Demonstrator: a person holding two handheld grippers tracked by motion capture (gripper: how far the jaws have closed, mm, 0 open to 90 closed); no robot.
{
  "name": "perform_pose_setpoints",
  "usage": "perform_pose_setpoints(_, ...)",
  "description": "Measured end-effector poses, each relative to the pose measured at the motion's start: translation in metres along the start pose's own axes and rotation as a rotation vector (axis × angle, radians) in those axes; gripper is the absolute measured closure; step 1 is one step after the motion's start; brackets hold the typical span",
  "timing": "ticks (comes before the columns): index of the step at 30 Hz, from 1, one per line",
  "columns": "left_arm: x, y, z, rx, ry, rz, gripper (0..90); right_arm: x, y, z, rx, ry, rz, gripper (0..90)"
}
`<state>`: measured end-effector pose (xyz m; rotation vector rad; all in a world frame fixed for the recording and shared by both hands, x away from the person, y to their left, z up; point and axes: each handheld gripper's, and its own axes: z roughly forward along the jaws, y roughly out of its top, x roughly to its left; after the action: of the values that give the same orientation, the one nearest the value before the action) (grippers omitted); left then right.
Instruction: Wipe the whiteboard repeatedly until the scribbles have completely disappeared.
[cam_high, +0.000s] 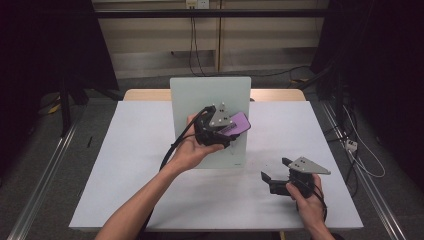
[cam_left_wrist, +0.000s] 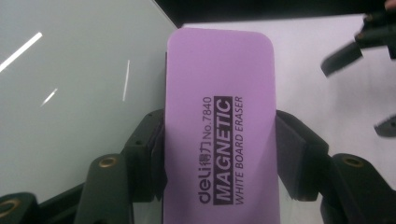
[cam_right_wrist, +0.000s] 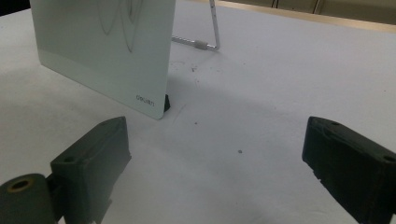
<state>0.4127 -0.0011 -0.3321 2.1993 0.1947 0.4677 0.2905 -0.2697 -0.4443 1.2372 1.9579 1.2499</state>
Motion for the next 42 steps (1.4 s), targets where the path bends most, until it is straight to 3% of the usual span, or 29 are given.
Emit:
perform_pose_setpoints(7,0.001,-0.001,-0.004,0.019,0.004,0.006,41.0,0.000,0.000,0.000,0.000,0.000,-0.001,7.6)
perform_pose_setpoints(16,0.026,0.000,-0.038,-0.049,0.082,-0.053,41.0,-0.001,0.000,0.000,-0.001,0.000,-0.001,7.6)
perform_pose_setpoints(19,0.031,-0.002,-0.043,-0.068,0.091,-0.068,41.0,0.000,0.000,0.000,0.000,0.000,0.000,7.6)
perform_pose_setpoints(23,0.026,-0.002,-0.040,-0.061,0.106,-0.056,41.0,0.000,0.000,0.001,0.002,0.000,-0.001,7.6)
perform_pose_setpoints(34,0.020,0.011,-0.025,-0.038,0.083,-0.031,40.8,0.001,0.001,0.002,0.003,0.003,-0.004,7.6)
perform_pose_setpoints(42,0.004,0.008,-0.004,0.012,0.028,0.006,40.9,0.000,0.000,0.001,0.001,0.003,-0.002,7.4)
